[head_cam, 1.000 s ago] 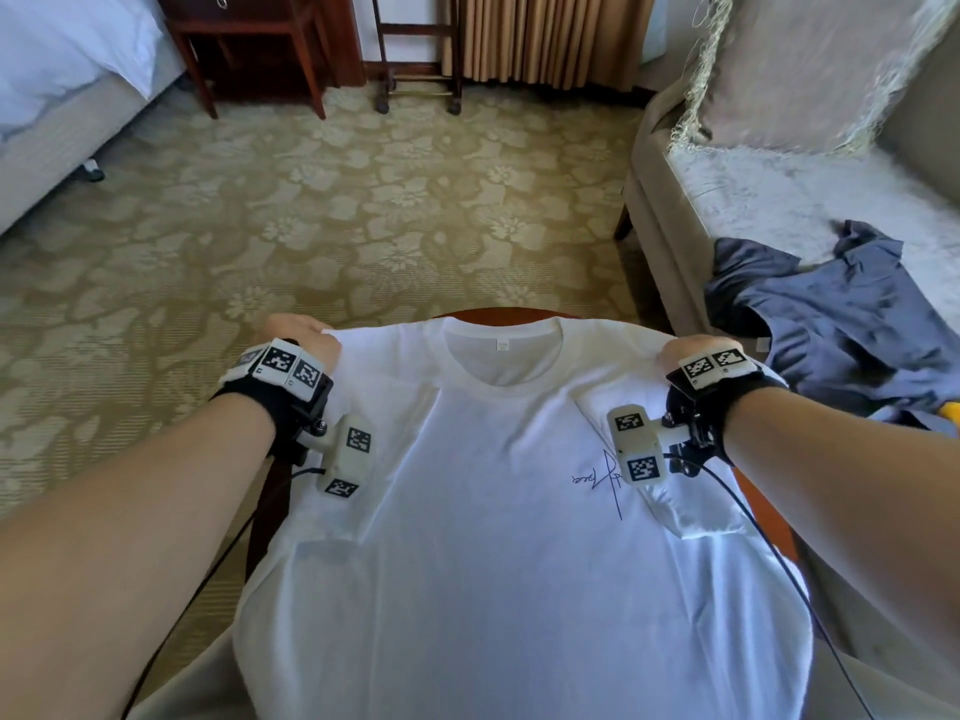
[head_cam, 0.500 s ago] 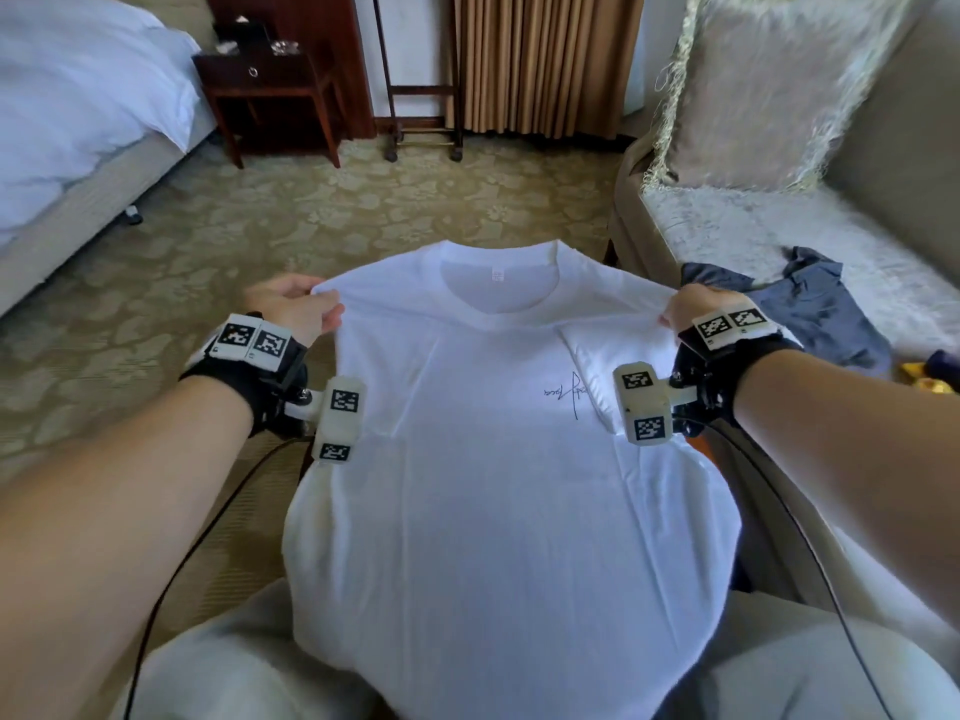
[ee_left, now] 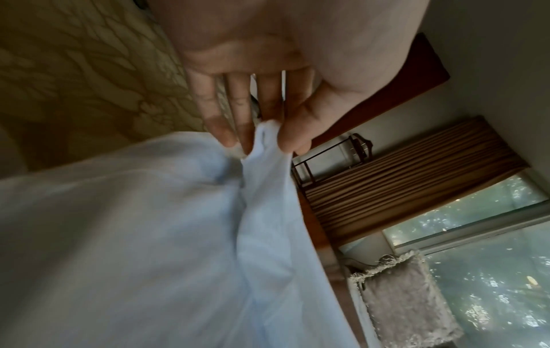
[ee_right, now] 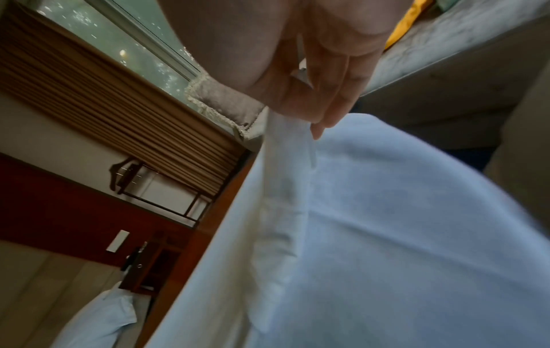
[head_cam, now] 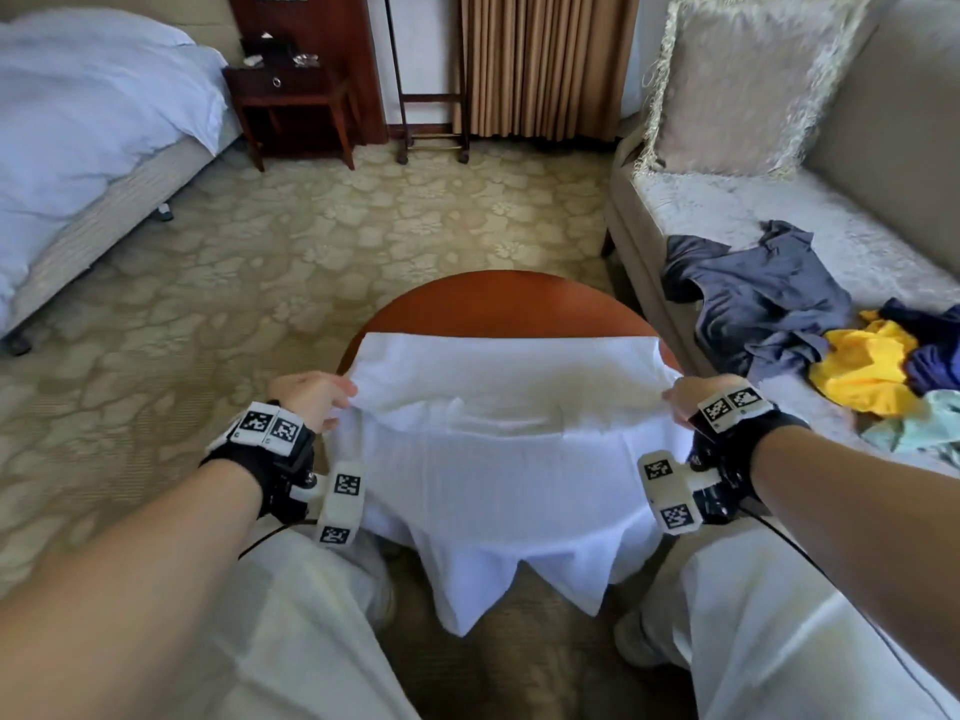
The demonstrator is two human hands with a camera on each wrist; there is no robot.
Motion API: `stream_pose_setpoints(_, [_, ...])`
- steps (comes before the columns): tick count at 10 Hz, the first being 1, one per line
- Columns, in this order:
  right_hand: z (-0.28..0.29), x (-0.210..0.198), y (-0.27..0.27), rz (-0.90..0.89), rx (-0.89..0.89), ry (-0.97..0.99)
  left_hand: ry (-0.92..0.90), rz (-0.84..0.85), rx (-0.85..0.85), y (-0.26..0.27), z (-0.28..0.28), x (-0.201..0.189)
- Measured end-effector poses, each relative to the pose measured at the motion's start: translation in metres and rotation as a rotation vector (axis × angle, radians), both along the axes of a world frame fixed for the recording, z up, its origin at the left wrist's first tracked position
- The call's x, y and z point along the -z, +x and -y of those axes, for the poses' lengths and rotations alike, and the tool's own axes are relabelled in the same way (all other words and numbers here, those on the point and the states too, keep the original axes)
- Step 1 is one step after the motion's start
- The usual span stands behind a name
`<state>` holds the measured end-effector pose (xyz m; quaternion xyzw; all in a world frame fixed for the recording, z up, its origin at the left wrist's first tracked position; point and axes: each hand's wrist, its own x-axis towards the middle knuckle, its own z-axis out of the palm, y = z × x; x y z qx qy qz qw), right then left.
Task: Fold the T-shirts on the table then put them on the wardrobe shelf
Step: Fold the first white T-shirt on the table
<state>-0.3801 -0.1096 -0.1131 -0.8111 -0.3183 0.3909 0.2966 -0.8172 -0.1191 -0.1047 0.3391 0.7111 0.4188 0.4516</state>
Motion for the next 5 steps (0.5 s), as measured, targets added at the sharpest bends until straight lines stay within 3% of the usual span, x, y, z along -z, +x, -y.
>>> stream_pose_setpoints(1, [0.018, 0.011, -0.001, -0.042, 0.032, -0.002, -0.045, 0.041, -0.171, 0.005, 0.012, 0.012])
stream_pose_setpoints(3, [0.021, -0.004, -0.007, -0.092, 0.026, -0.021, -0.066, 0.041, -0.201, 0.004, -0.002, 0.014])
stream_pose_setpoints(4, [0.01, -0.022, -0.007, 0.022, 0.146, 0.034, -0.02, 0.11, -0.182, -0.005, -0.018, 0.002])
stream_pose_setpoints(5, [-0.005, -0.028, 0.007, 0.2, 0.229, -0.014, 0.004, 0.141, -0.29, -0.02, -0.031, -0.002])
